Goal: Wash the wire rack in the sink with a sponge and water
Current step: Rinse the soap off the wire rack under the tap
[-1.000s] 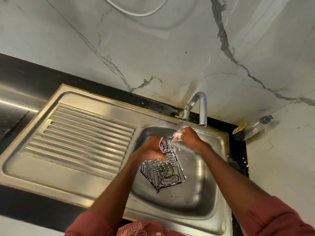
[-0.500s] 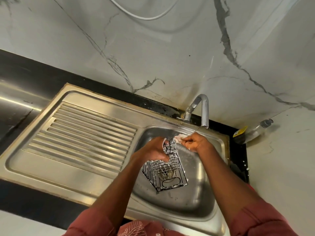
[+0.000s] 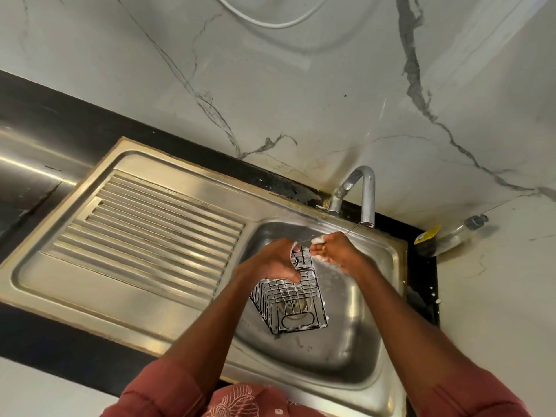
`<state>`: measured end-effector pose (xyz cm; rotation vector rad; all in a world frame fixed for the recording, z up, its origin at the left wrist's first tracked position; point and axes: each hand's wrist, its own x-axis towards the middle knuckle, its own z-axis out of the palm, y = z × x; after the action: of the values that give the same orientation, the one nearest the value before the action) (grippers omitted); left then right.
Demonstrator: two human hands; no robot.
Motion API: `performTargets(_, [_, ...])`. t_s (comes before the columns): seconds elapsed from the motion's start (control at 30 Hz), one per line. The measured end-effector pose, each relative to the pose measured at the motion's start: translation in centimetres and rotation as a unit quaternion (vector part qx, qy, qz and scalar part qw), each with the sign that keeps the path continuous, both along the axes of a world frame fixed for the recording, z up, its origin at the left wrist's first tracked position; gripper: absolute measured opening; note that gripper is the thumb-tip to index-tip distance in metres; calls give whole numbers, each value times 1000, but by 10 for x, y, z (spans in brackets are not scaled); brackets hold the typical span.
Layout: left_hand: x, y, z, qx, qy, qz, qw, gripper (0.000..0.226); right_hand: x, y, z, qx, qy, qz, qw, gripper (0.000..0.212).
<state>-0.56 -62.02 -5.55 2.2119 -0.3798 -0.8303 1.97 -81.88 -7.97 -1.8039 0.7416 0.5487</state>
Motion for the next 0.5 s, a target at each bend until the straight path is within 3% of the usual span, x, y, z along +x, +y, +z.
performTargets(0.13, [1,0,1,-6,1,2,1000,84,-5,-10,-21,-172,-58,129,975,14])
performTargets(0.23, [0,1,1,-7,4,1,1000,86,-11,-10,-15,-243,-82,157,954,14])
performTargets(0.4, [-2,1,1,-2,8,2,1000,83,-9,-14,-10,-159,-115,58,979,22])
performTargets(0.5, [-2,1,0,-2,7,3,1000,87,-7,-10,2,-59,-68,-23,996,21])
